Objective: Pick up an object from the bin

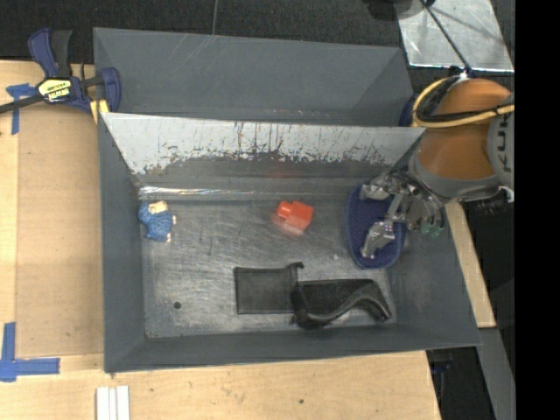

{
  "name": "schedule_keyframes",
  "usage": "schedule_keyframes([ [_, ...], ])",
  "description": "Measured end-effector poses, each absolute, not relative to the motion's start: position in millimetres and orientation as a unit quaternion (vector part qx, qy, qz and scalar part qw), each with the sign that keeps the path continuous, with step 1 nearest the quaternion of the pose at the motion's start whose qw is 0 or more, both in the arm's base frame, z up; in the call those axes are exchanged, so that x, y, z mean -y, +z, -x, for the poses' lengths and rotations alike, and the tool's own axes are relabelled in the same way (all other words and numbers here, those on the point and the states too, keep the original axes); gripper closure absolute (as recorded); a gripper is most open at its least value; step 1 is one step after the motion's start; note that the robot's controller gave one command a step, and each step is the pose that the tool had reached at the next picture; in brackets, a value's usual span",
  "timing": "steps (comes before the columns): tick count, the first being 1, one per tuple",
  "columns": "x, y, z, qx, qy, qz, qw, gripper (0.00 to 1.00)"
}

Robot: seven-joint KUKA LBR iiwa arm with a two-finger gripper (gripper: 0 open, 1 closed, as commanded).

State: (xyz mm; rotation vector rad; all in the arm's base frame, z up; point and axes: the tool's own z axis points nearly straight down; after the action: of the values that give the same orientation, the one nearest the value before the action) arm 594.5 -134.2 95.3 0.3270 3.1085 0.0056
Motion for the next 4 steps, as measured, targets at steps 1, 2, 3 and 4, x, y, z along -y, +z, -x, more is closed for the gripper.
schedule_keyframes([
  [1,143,82,-599.4,-0.994,0.009,-0.108,0.005,0.0],
  [2,143,84,-600.2,-0.994,0.008,-0.106,0.007,1.0],
  [3,141,250,-602.0,-0.999,-0.001,-0.04,0.007,1.0],
  [4,140,244,-600.5,-0.999,0.0,-0.04,0.002,0.0],
])
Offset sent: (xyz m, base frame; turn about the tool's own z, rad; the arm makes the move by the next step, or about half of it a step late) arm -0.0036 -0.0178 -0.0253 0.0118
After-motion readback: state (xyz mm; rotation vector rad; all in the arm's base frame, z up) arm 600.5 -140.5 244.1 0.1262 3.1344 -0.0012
